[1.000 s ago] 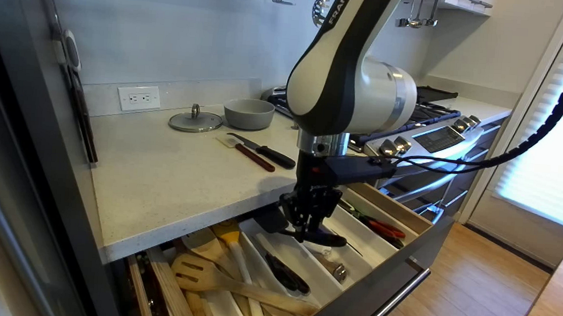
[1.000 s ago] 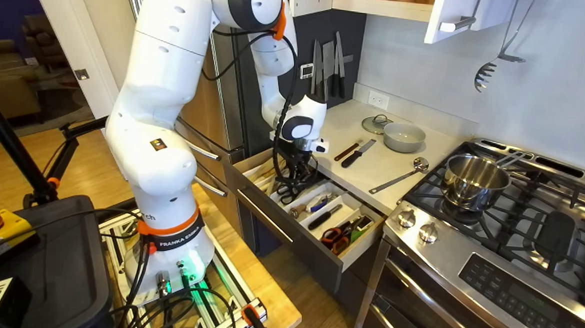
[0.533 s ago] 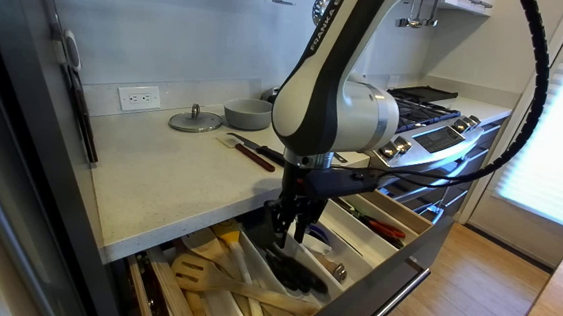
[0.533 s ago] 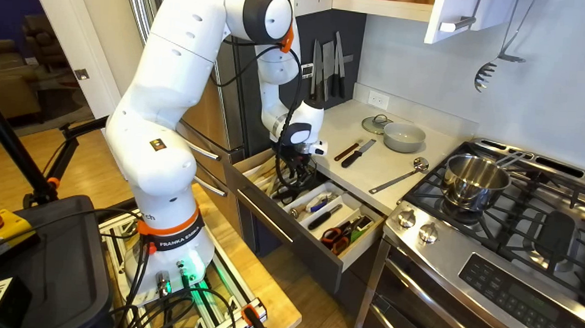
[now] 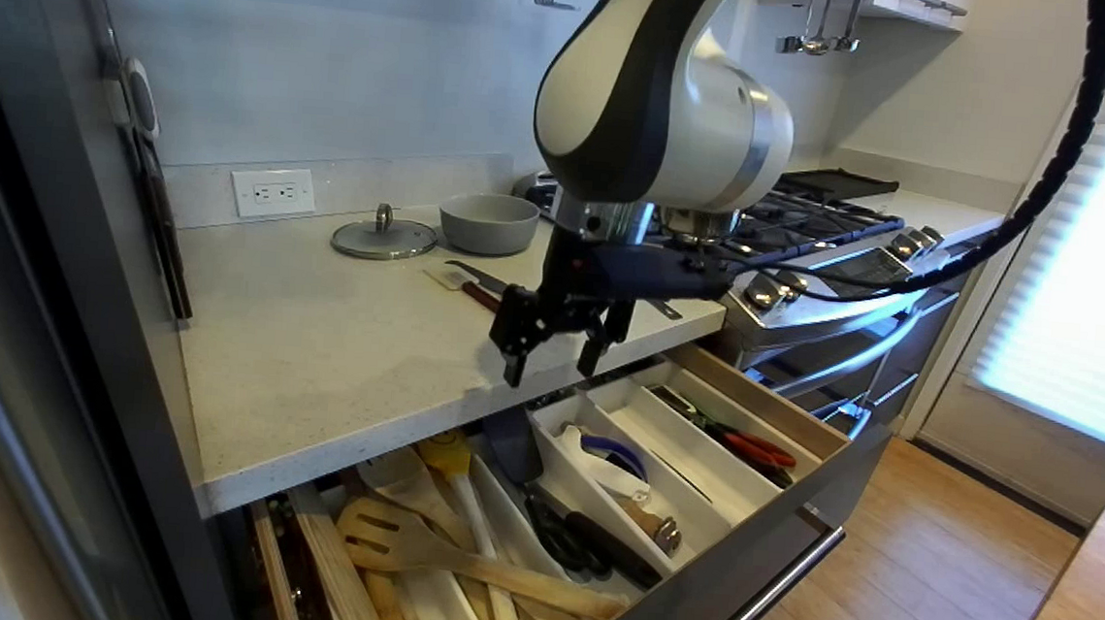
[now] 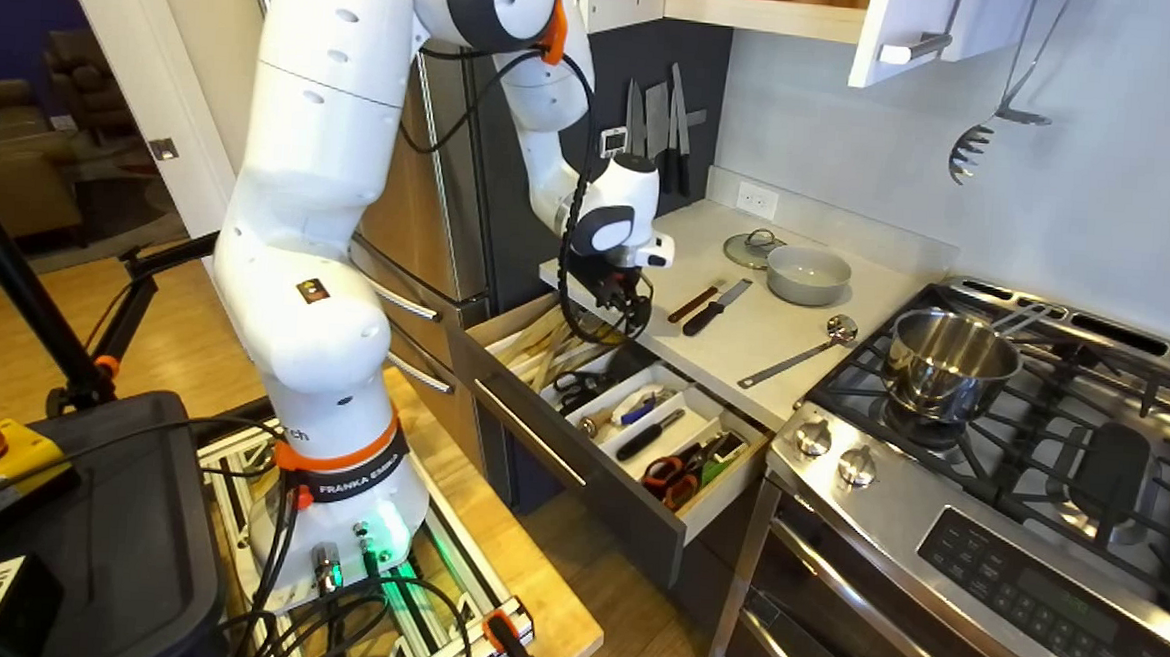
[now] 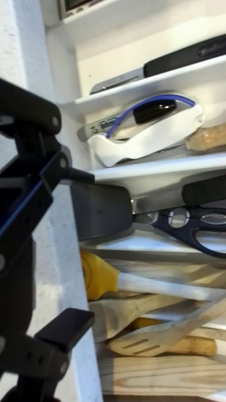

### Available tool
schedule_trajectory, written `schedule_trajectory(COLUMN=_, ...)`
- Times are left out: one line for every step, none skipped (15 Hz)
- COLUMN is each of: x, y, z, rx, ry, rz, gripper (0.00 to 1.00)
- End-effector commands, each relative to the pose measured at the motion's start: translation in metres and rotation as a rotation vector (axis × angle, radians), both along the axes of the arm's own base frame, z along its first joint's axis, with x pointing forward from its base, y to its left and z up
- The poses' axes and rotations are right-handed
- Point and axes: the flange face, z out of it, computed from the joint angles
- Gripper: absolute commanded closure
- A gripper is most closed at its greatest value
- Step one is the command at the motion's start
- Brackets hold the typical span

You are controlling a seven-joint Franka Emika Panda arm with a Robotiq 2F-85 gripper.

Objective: Remove all the utensils on the cabinet top and put each utensil in a different compartment of the drawer starting with the wooden ladle into the left most compartment then the black spatula into the second far left compartment and continue with the same sequence up to the black knife

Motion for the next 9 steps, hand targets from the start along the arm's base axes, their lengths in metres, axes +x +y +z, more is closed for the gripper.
schedule_trajectory(x=0.003, y=-0.016, z=0.052, rx=-0.029, ry=-0.085, rz=-0.045, gripper=0.0)
schedule_trajectory(x=0.01, y=-0.021, z=0.06, rx=-0.037, ry=-0.115, rz=-0.06, gripper=0.0)
schedule_trajectory(x=0.019, y=-0.027, z=0.065, rx=-0.047, ry=-0.137, rz=-0.074, gripper=0.0)
schedule_trajectory(x=0.025, y=-0.032, z=0.068, rx=-0.056, ry=-0.146, rz=-0.079, gripper=0.01)
schedule_trajectory(x=0.032, y=-0.037, z=0.069, rx=-0.066, ry=-0.152, rz=-0.085, gripper=0.0)
schedule_trajectory(x=0.038, y=-0.04, z=0.069, rx=-0.071, ry=-0.152, rz=-0.085, gripper=0.0)
schedule_trajectory(x=0.044, y=-0.042, z=0.068, rx=-0.079, ry=-0.157, rz=-0.088, gripper=0.0)
schedule_trajectory(x=0.05, y=-0.044, z=0.066, rx=-0.085, ry=-0.161, rz=-0.09, gripper=0.0)
schedule_trajectory(x=0.056, y=-0.045, z=0.065, rx=-0.09, ry=-0.166, rz=-0.092, gripper=0.0)
